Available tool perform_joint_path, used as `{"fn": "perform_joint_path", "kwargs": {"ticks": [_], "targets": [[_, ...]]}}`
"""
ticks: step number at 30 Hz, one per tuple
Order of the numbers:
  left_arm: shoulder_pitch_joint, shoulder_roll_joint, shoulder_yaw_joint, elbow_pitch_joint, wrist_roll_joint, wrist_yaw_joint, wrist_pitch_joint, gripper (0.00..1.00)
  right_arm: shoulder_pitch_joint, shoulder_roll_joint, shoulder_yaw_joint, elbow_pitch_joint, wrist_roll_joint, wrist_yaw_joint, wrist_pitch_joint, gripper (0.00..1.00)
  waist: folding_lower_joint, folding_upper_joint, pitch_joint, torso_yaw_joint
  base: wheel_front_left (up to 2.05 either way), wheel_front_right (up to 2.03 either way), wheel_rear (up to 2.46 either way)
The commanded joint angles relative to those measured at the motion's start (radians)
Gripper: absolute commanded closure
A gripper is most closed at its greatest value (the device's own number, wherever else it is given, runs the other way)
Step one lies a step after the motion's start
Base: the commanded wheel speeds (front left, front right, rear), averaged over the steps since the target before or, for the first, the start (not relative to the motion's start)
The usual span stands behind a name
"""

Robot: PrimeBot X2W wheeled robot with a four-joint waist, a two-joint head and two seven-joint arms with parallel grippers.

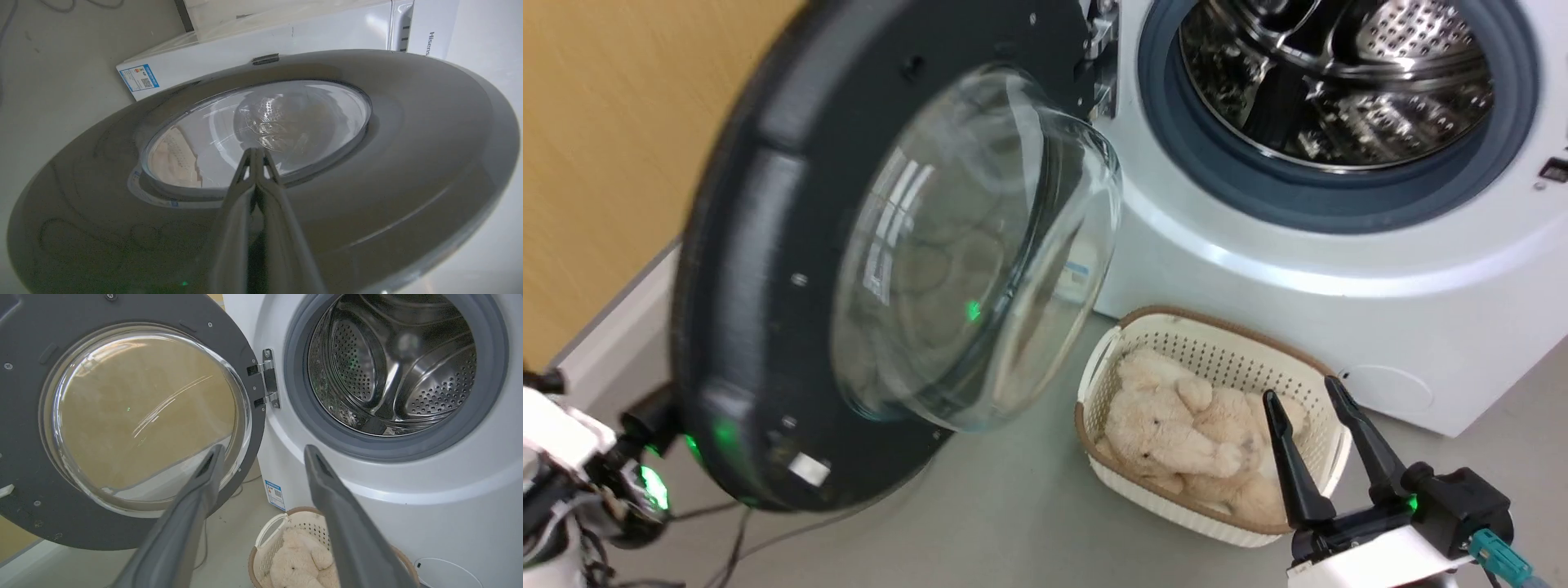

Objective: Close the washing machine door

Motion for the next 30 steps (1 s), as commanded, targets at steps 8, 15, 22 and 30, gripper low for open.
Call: {"fn": "perform_joint_path", "kwargs": {"ticks": [8, 15, 22, 30], "targets": [[0.181, -0.114, -0.105, -0.272, -0.065, 0.053, 0.188, 1.0, 0.017, 0.022, -0.038, 0.008, 0.0, -0.001, -0.005, 0.0, 0.0, 0.0, -0.046, -0.049, 0.0, 0.0, 0.0], [0.301, -0.167, -0.232, -0.441, -0.112, 0.115, 0.215, 1.0, 0.022, 0.03, -0.056, 0.006, -0.005, -0.001, -0.005, 0.0, 0.0, 0.0, -0.057, -0.134, 0.0, 0.0, 0.0], [0.364, -0.173, -0.431, -0.493, -0.221, 0.117, 0.105, 1.0, 0.02, 0.033, -0.065, -0.002, -0.013, -0.001, -0.005, 0.0, 0.0, 0.0, -0.031, -0.26, 0.0, 0.0, 0.0], [0.295, -0.173, -0.632, -0.4, -0.203, 0.039, -0.12, 1.0, -0.001, 0.034, -0.064, -0.015, -0.014, -0.001, -0.005, 0.0, 0.0, 0.0, 0.021, -0.428, 0.0, 0.0, 0.0]]}}
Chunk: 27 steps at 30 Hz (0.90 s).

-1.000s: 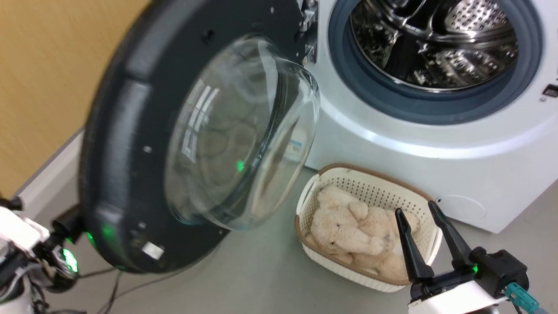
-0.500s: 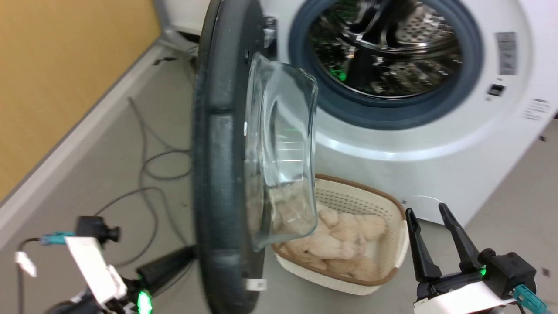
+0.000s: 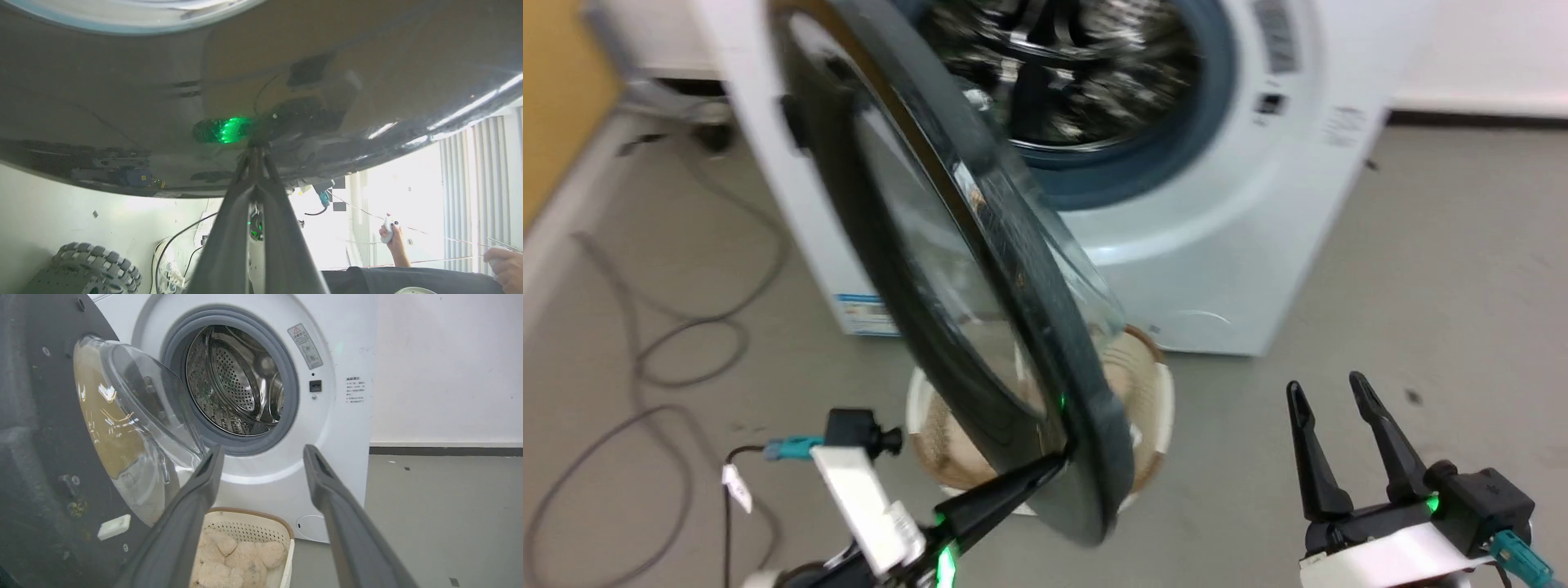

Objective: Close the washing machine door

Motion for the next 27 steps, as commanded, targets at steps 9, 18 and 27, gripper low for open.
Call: {"fn": "perform_joint_path", "kwargs": {"ticks": [9, 18, 27], "targets": [[-0.2, -0.002, -0.109, 0.187, -0.017, -0.045, -0.324, 1.0, -0.029, 0.006, -0.003, -0.015, 0.002, -0.001, -0.005, 0.0, 0.0, 0.0, 0.091, -0.235, 0.0, 0.0, 0.0], [-0.417, -0.002, -0.127, 0.381, -0.052, -0.069, -0.677, 1.0, -0.045, 0.008, 0.006, -0.015, 0.03, -0.001, -0.005, 0.0, 0.0, 0.0, 0.135, -0.378, 0.0, 0.0, 0.0], [-0.526, -0.002, -0.183, 0.468, -0.089, -0.073, -0.809, 1.0, -0.041, 0.009, 0.002, -0.014, 0.046, -0.001, -0.005, 0.0, 0.0, 0.0, 0.127, -0.391, 0.0, 0.0, 0.0]]}}
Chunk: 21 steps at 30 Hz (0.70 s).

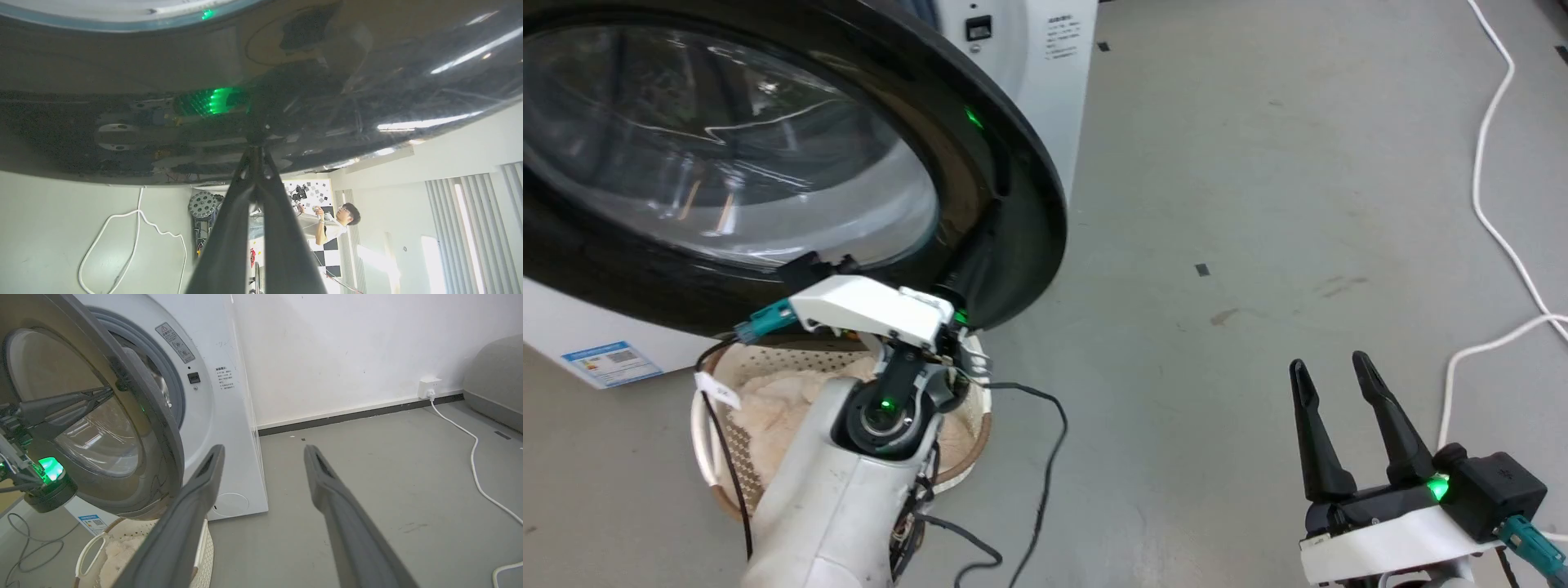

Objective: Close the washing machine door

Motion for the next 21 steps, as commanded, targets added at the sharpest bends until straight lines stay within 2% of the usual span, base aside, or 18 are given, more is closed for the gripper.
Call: {"fn": "perform_joint_path", "kwargs": {"ticks": [1, 4, 9, 10, 16, 19, 21], "targets": [[0.005, 0.002, -0.011, -0.005, 0.0, -0.004, 0.002, 1.0, -0.009, 0.004, 0.0, -0.003, 0.005, -0.001, -0.005, 0.0, 0.0, -0.0001, -0.006, 0.011, 0.0, 0.0, 0.0], [0.04, 0.006, -0.042, -0.031, 0.02, -0.004, 0.022, 1.0, -0.008, 0.004, 0.0, -0.004, 0.003, -0.001, -0.005, 0.0, 0.0, -0.0001, -0.023, 0.035, 0.0, 0.0, 0.0], [0.215, 0.102, -0.17, -0.188, 0.147, -0.004, 0.082, 1.0, 0.005, 0.004, -0.011, -0.004, -0.008, -0.001, -0.005, 0.0, 0.0, -0.0001, -0.073, 0.099, 0.0, 0.0, 0.0], [0.215, 0.102, -0.17, -0.188, 0.147, -0.004, 0.082, 1.0, 0.005, 0.004, -0.011, -0.004, -0.008, -0.001, -0.005, 0.0, 0.0, -0.0001, -0.073, 0.099, 0.0, 0.0, 0.0], [0.338, 0.307, -0.353, -0.301, 0.369, -0.004, 0.077, 1.0, 0.026, 0.004, -0.022, -0.003, -0.023, -0.001, -0.005, 0.0, 0.0, -0.0001, -0.124, 0.18, 0.0, 0.0, 0.0], [0.345, 0.412, -0.422, -0.299, 0.527, -0.005, 0.004, 1.0, 0.039, 0.004, -0.027, -0.001, -0.027, -0.001, -0.005, 0.0, 0.0, -0.0001, -0.149, 0.221, 0.0, 0.0, 0.0], [0.344, 0.451, -0.427, -0.273, 0.612, -0.004, -0.075, 1.0, 0.045, 0.004, -0.031, 0.0, -0.028, -0.001, -0.005, 0.0, 0.0, -0.0001, -0.165, 0.245, 0.0, 0.0, 0.0]]}}
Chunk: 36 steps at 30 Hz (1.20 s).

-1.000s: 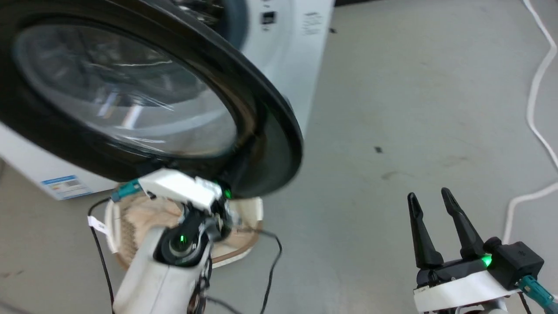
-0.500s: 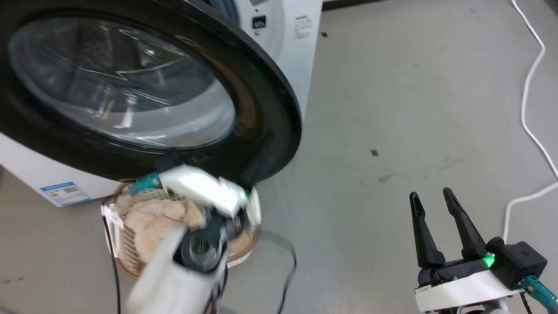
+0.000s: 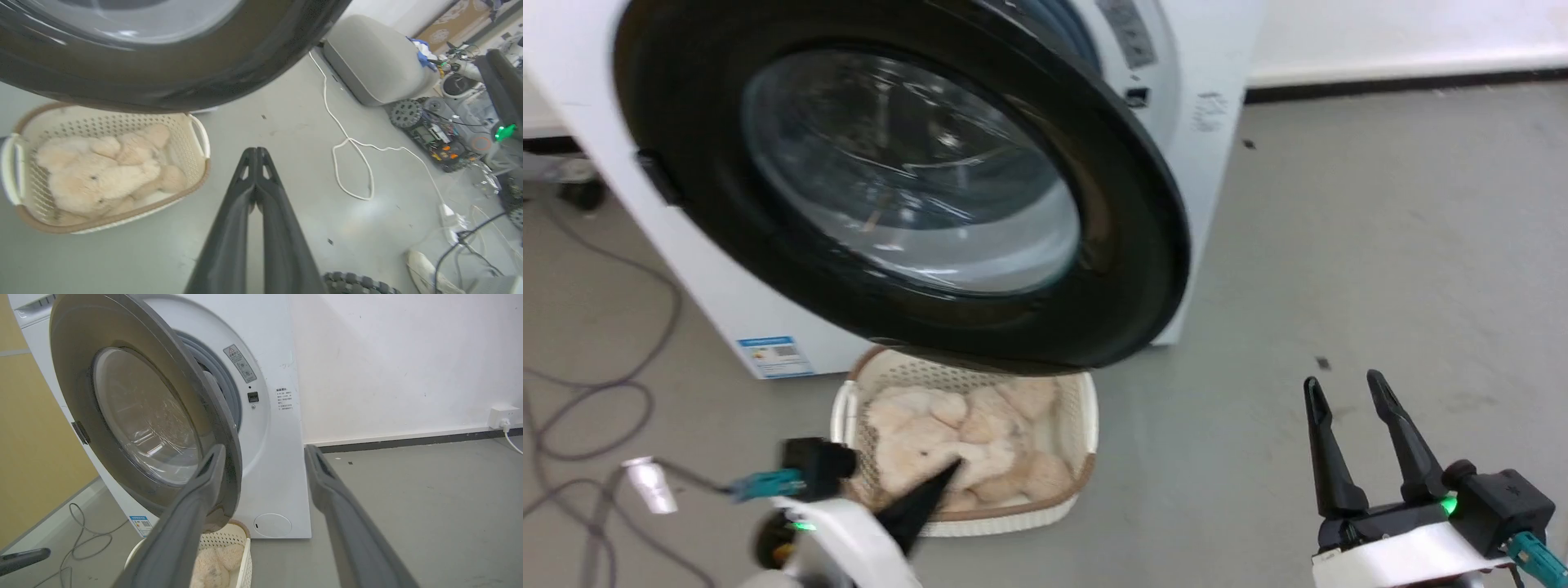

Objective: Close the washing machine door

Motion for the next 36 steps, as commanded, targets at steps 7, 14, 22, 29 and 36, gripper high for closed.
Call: {"fn": "perform_joint_path", "kwargs": {"ticks": [7, 14, 22, 29, 36], "targets": [[0.028, -0.027, 0.223, 0.023, 0.212, 0.136, -0.282, 1.0, 0.036, 0.002, -0.009, -0.002, -0.005, -0.001, -0.005, 0.0, 0.0, -0.0001, -0.074, 0.11, 0.0, 0.0, 0.0], [0.245, -0.216, 0.518, -0.207, 0.568, 0.151, -0.283, 1.0, 0.044, 0.002, -0.001, -0.008, -0.011, -0.001, -0.005, 0.0, 0.0, -0.0001, -0.082, 0.137, 0.0, 0.0, 0.0], [0.354, -0.332, 0.556, -0.206, 0.724, 0.079, -0.283, 0.0, 0.05, 0.002, 0.009, 0.005, -0.014, -0.001, -0.005, 0.0, 0.0, -0.0001, -0.079, 0.143, 0.0, 0.0, 0.0], [0.342, -0.388, 0.607, -0.188, 0.78, 0.04, -0.283, 0.0, 0.05, 0.002, 0.006, 0.008, -0.013, -0.001, -0.005, 0.0, 0.0, -0.0001, -0.073, 0.154, 0.0, 0.0, 0.0], [0.324, -0.42, 0.625, -0.183, 0.824, 0.02, -0.283, 0.0, 0.039, -0.027, 0.044, -0.001, 0.011, -0.001, -0.005, 1.0, 0.0, -0.0001, -0.061, 0.187, 0.0, 0.0, 0.0]]}}
